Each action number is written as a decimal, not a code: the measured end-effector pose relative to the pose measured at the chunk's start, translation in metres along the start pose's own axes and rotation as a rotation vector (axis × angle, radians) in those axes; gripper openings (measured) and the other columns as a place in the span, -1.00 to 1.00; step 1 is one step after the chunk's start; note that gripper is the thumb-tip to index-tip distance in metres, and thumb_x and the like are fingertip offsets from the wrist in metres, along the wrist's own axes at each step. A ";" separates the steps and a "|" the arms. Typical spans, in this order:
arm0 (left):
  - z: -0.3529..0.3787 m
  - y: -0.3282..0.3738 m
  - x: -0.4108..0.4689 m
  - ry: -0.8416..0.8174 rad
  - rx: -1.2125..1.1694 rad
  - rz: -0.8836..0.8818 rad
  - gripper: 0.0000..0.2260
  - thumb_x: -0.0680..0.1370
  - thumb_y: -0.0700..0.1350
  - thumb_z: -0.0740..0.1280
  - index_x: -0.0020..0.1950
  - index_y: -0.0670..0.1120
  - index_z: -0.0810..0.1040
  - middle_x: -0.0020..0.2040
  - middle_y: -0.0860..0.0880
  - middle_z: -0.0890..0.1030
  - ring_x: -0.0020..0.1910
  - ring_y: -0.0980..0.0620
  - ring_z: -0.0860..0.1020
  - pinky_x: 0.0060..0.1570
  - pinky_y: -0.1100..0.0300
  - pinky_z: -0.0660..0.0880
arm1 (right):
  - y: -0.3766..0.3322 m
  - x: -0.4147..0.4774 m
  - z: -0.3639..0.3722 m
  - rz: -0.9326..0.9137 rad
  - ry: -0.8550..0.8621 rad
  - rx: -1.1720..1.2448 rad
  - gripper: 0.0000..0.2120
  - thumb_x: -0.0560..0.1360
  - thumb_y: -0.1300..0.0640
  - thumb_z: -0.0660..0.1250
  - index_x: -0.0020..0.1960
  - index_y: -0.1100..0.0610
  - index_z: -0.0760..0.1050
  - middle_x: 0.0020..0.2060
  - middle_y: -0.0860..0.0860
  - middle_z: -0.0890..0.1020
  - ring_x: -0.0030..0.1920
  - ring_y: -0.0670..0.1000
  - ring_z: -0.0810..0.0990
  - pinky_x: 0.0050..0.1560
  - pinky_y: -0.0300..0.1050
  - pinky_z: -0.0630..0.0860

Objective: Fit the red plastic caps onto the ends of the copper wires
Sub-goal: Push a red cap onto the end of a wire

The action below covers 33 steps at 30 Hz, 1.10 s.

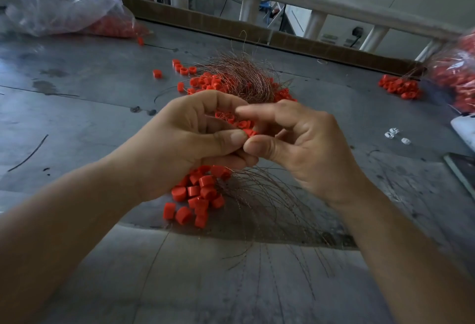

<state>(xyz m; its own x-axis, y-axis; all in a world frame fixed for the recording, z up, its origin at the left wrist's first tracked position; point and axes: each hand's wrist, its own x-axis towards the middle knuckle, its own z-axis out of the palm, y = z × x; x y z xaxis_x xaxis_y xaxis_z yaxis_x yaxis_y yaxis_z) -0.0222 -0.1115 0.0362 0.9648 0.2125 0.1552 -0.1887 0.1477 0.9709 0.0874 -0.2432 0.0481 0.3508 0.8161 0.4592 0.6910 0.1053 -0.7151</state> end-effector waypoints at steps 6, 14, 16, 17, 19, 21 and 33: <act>0.004 0.003 -0.002 -0.050 -0.050 -0.008 -0.68 0.38 -0.14 0.39 0.11 -0.12 0.46 -0.27 -0.13 0.66 -0.27 -0.04 0.66 -0.32 0.26 0.57 | -0.004 0.000 0.002 -0.045 -0.039 -0.122 -0.97 0.42 0.06 0.30 -0.15 -0.03 0.46 -0.25 -0.18 0.43 -0.21 -0.27 0.43 -0.21 -0.45 0.32; 0.012 0.001 -0.005 -0.008 0.212 0.079 -0.53 0.35 -0.08 0.41 0.21 0.01 0.36 -0.29 -0.14 0.63 -0.36 0.00 0.61 -0.34 0.18 0.58 | -0.003 -0.003 0.013 -0.023 -0.039 -0.224 -0.94 0.40 0.22 0.24 -0.19 0.07 0.42 -0.25 -0.11 0.43 -0.23 -0.14 0.44 -0.22 -0.35 0.38; 0.011 0.000 -0.006 -0.020 0.204 0.078 -0.51 0.32 -0.08 0.38 0.23 0.02 0.36 -0.31 -0.14 0.61 -0.38 0.00 0.61 -0.37 0.20 0.56 | -0.005 -0.003 0.014 -0.024 -0.032 -0.215 -0.91 0.39 0.23 0.24 -0.20 0.06 0.41 -0.26 -0.13 0.43 -0.23 -0.16 0.44 -0.22 -0.35 0.39; 0.010 0.000 -0.006 -0.028 0.196 0.075 -0.50 0.32 -0.08 0.37 0.24 0.03 0.36 -0.32 -0.13 0.61 -0.39 0.01 0.60 -0.39 0.22 0.54 | -0.005 -0.004 0.015 -0.023 -0.029 -0.208 -0.91 0.39 0.24 0.24 -0.20 0.06 0.40 -0.25 -0.12 0.43 -0.23 -0.16 0.45 -0.22 -0.33 0.40; 0.010 -0.001 -0.007 -0.045 0.170 0.059 -0.48 0.31 -0.07 0.37 0.25 0.04 0.36 -0.34 -0.11 0.60 -0.40 0.00 0.60 -0.40 0.25 0.52 | -0.006 -0.004 0.017 -0.030 -0.018 -0.215 -0.91 0.38 0.25 0.23 -0.21 0.07 0.41 -0.25 -0.12 0.44 -0.22 -0.15 0.46 -0.22 -0.33 0.42; 0.010 0.000 -0.006 -0.042 0.137 0.047 -0.48 0.30 -0.07 0.37 0.25 0.05 0.37 -0.35 -0.10 0.61 -0.41 0.00 0.60 -0.40 0.25 0.52 | -0.007 -0.005 0.017 -0.035 -0.003 -0.223 -0.94 0.38 0.23 0.25 -0.21 0.09 0.44 -0.26 -0.13 0.43 -0.23 -0.17 0.45 -0.22 -0.38 0.38; 0.004 0.005 -0.002 0.068 0.119 0.029 -0.59 0.27 -0.09 0.40 0.11 0.01 0.50 -0.26 -0.08 0.66 -0.34 0.03 0.62 -0.44 0.21 0.54 | -0.004 -0.002 0.013 0.004 0.051 -0.097 -0.71 0.28 0.00 0.44 -0.04 -0.13 0.45 -0.19 -0.15 0.51 -0.16 -0.19 0.52 -0.21 -0.34 0.46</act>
<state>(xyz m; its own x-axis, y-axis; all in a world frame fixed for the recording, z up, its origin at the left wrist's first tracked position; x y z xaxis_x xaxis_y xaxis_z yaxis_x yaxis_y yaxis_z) -0.0247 -0.1156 0.0418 0.9437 0.2810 0.1748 -0.1895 0.0258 0.9815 0.0756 -0.2382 0.0434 0.3833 0.7863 0.4845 0.7466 0.0451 -0.6638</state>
